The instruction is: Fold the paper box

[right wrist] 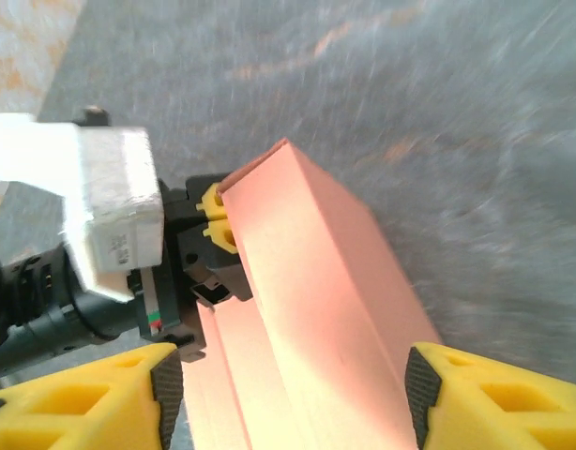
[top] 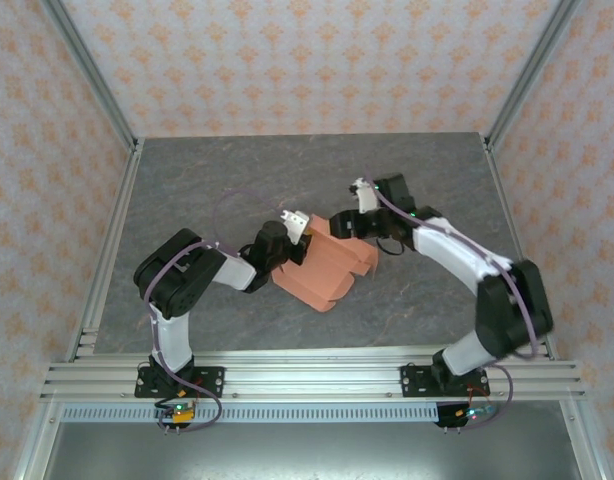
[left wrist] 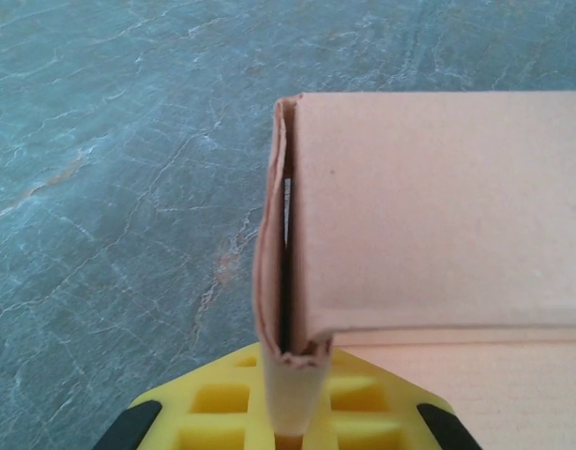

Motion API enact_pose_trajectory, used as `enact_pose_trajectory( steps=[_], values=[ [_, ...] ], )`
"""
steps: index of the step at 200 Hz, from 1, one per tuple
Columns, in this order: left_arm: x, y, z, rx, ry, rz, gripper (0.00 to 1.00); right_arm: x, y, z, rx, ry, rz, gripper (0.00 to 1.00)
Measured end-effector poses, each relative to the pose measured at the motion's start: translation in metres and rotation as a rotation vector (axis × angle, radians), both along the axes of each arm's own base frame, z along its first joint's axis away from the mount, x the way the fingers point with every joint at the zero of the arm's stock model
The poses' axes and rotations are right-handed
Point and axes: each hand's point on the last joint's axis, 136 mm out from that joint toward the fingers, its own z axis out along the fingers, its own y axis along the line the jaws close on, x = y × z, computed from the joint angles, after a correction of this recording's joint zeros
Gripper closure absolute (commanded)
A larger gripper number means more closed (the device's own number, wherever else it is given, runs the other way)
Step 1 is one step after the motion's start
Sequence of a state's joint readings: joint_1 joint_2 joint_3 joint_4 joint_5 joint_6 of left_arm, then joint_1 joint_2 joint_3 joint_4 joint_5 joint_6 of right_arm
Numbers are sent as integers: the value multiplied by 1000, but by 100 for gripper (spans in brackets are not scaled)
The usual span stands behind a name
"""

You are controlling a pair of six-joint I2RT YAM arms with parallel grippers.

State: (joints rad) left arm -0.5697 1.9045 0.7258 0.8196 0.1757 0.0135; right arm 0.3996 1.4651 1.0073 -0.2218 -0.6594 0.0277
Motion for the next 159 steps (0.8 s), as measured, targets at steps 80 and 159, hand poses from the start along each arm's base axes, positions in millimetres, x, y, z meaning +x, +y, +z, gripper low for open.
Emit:
enact_pose_trajectory(
  steps=[80,159],
  values=[
    [10,39,4,-184,131,94,100,-5,-82,8,-120,-484,-42,36],
    [4,33,6,-281,203,35,100,-30,-39,-27,-115,-466,444,40]
  ],
)
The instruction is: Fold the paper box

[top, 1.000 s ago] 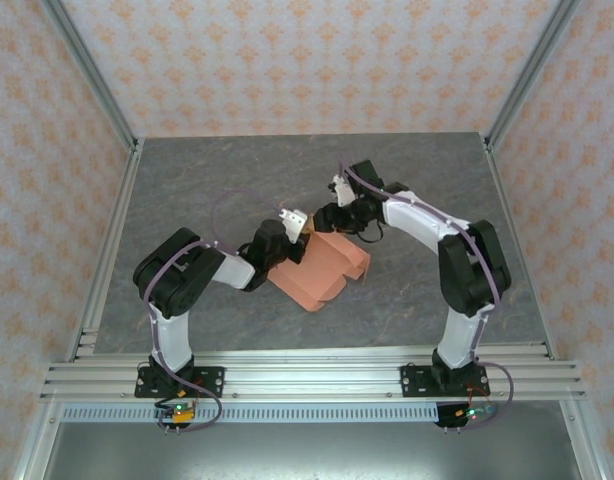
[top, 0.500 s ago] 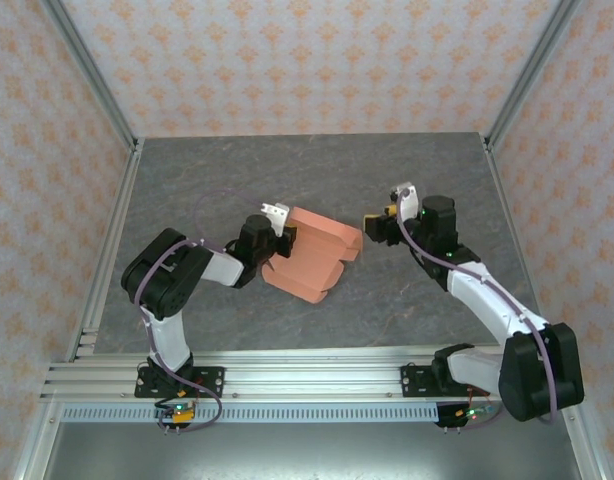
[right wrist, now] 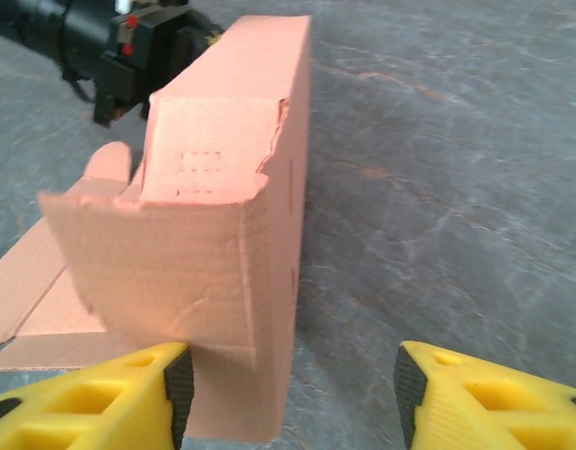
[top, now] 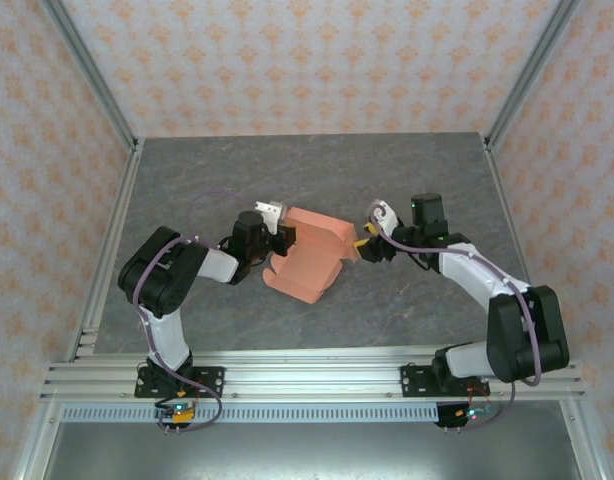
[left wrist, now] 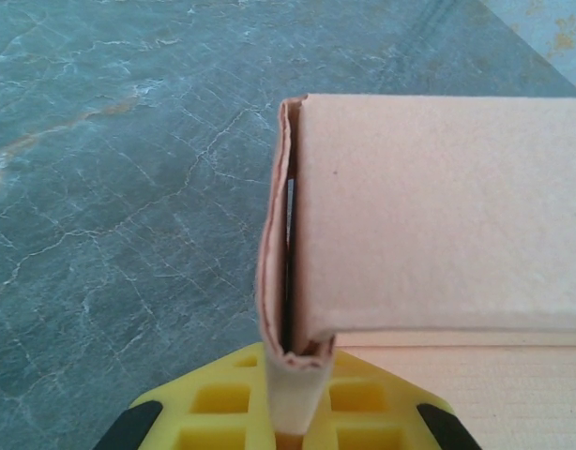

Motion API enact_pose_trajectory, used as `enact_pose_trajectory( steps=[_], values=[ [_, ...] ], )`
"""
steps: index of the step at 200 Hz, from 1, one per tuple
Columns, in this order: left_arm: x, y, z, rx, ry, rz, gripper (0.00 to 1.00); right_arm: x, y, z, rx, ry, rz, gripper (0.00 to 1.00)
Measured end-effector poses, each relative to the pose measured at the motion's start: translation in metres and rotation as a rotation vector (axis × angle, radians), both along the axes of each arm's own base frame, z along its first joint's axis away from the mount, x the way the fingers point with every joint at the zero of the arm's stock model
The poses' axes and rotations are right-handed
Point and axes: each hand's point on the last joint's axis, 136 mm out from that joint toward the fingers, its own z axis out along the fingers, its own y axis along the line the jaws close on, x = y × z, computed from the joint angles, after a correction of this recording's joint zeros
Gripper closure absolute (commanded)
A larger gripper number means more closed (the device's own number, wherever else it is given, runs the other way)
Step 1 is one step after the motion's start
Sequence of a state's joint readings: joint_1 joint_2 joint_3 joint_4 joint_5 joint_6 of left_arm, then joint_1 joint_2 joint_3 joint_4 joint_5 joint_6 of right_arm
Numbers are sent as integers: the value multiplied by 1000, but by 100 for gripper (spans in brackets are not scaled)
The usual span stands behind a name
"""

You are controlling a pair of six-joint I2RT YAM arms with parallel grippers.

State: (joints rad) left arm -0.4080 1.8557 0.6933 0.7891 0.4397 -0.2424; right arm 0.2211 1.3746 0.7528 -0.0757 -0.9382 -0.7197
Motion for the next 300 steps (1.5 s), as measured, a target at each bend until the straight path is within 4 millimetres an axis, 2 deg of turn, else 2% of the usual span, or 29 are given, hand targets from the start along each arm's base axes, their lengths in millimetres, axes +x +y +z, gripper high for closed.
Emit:
enact_pose_trajectory(
  steps=[17,48,58,83,98,130,157,188,214,240,266,300],
  values=[
    [-1,0,-1,-2,7,-2,100,-5,14,-3,18,47,56,44],
    [0,-1,-1,-11,21,6,100,-6,41,-1,17,58,130,47],
    [1,-1,-1,-11,25,8,100,-6,44,-1,15,52,126,49],
    [2,1,-3,-8,39,21,100,5,48,-6,7,21,56,59],
    [3,5,-5,-2,50,41,100,10,51,-9,-7,-11,12,57],
    [5,11,-7,5,61,80,100,12,59,-10,0,-34,-27,46],
    [5,14,-3,14,60,99,100,10,58,-11,2,-38,-21,38],
    [1,15,7,16,25,90,100,-9,51,-4,-12,-41,110,35],
    [1,16,12,32,-1,78,100,-13,37,5,-9,-30,174,35],
    [0,16,11,52,-12,66,100,-19,27,6,-6,-12,204,36],
    [0,16,11,65,-18,59,100,-27,27,9,-8,3,252,39],
    [-1,15,9,77,-20,45,100,-29,27,12,-15,-3,279,40]
  ],
)
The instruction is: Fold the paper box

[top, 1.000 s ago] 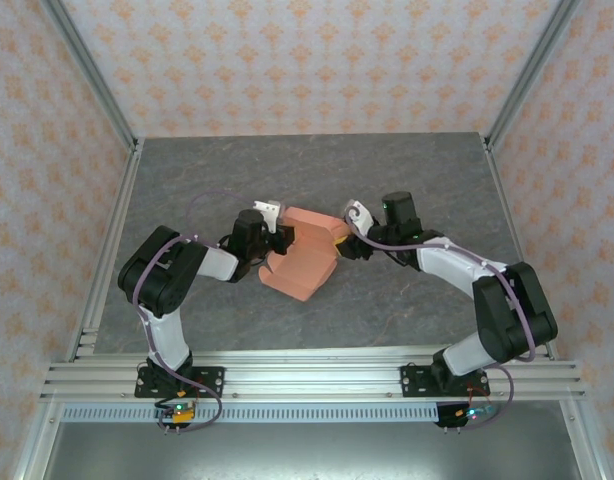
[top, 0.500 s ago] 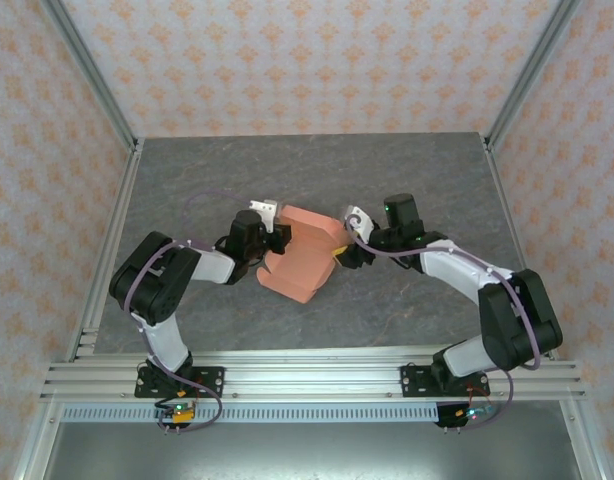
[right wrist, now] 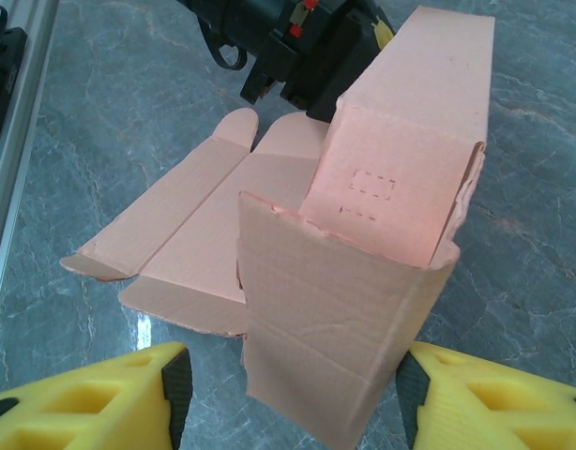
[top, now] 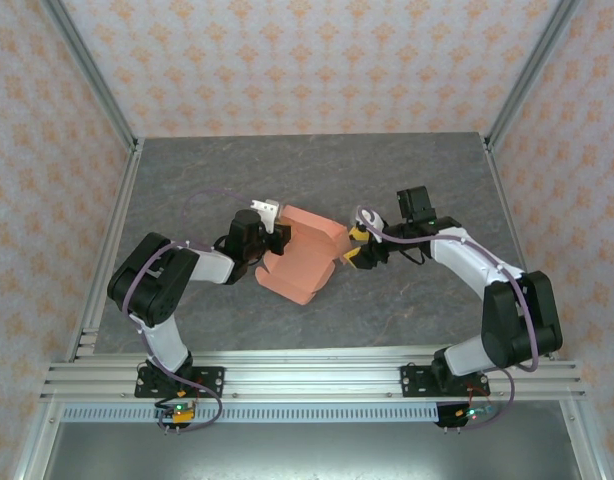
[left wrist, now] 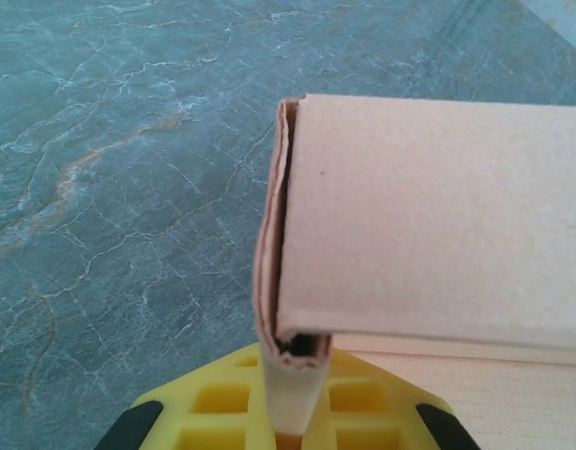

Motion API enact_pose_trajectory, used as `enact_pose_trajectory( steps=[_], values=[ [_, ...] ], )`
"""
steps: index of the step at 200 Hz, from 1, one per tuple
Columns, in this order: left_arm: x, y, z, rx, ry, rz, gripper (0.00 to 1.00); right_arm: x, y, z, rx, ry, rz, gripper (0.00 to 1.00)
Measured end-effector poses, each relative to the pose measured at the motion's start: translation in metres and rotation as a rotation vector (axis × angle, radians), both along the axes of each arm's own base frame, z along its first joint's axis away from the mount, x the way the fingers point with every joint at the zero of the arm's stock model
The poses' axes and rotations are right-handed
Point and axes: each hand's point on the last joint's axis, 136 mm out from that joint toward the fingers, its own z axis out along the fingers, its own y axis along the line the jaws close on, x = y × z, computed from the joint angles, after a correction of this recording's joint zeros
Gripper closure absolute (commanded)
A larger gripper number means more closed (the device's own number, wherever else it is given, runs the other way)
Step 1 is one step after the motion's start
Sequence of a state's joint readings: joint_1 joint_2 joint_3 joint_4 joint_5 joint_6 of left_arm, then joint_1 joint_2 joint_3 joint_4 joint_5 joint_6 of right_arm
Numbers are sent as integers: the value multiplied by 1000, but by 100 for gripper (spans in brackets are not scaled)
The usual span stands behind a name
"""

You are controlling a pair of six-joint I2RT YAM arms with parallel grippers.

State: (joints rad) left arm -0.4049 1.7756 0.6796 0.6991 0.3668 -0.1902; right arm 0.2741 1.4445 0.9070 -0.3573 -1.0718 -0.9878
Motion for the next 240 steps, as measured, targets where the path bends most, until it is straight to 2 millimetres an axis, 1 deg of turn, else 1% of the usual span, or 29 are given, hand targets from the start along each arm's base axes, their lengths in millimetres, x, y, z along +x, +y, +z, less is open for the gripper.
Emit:
enact_pose_trajectory(
  steps=[16,32,50,56,98,111,136,154,182,200,215,240],
  values=[
    [-1,0,-1,10,-2,-6,100,3,0,-1,-6,-3,-14,43],
    [-1,0,-2,16,0,-11,100,8,2,-1,-13,-17,-36,51],
    [-2,0,-3,24,-1,-16,100,11,11,-4,-22,-36,-56,62],
    [-2,0,-3,26,0,-16,100,12,15,-6,-24,-44,-61,64],
    [-1,3,-4,31,6,-12,100,14,33,-27,-45,-41,-147,65],
    [0,3,-4,33,6,-7,100,17,36,-31,-47,-48,-187,67],
    [1,7,-7,44,14,16,100,28,38,-38,-52,-85,-308,67],
    [2,12,-10,54,29,44,100,37,39,-41,-54,-122,-409,59],
    [4,17,-13,70,38,115,100,54,45,-45,-50,-177,-578,59],
    [3,16,-14,81,40,158,100,67,41,-43,-38,-209,-710,64],
    [-1,11,-13,89,39,183,100,79,33,-43,-29,-228,-822,68],
    [-7,3,-3,82,28,200,100,96,18,-45,-23,-254,-975,71]
  ],
)
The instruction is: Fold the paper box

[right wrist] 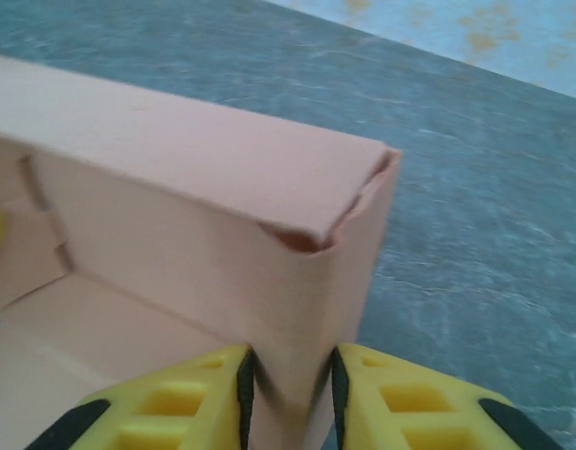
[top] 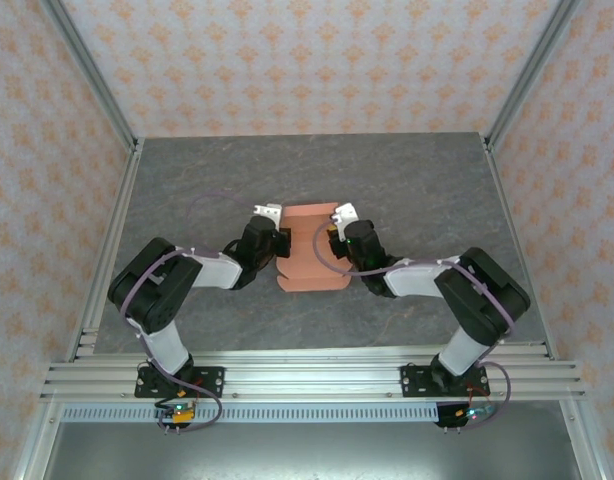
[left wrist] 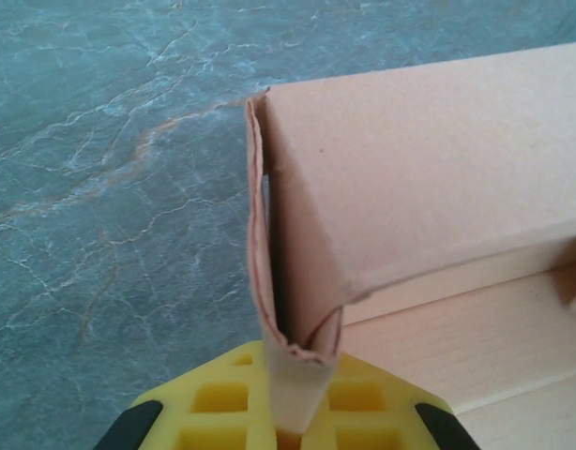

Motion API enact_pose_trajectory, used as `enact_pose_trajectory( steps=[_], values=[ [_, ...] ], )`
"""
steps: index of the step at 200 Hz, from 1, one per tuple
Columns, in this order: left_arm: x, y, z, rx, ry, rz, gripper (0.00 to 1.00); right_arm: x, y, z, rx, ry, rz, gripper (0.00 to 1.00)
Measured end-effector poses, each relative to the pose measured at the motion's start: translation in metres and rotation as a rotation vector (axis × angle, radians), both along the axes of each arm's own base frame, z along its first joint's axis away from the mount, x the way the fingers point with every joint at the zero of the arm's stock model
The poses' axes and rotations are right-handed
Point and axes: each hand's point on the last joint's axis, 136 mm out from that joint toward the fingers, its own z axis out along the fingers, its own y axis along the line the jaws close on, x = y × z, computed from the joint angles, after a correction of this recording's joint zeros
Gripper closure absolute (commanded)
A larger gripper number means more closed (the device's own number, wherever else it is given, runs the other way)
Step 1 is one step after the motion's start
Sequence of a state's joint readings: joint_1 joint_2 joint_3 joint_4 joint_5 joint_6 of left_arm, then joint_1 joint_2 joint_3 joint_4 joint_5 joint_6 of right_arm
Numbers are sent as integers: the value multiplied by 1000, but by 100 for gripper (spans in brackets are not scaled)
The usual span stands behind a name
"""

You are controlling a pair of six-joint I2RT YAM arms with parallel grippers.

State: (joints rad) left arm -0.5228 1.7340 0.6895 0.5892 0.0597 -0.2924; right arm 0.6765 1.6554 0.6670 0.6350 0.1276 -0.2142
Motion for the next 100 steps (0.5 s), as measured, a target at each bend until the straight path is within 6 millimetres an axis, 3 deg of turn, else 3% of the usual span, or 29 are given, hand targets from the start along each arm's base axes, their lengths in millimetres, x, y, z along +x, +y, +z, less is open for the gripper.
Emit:
enact_pose_trajectory(
  steps=[34,72,100],
  values=[
    [-1,-1,14,-47,-10,31,100,23,-2,10,37,-72,-123,75],
    [-1,0,12,-79,21,62,100,39,-1,10,42,-126,-205,86],
    [1,-1,14,-86,34,95,100,47,-2,7,11,-164,-290,89]
  ],
)
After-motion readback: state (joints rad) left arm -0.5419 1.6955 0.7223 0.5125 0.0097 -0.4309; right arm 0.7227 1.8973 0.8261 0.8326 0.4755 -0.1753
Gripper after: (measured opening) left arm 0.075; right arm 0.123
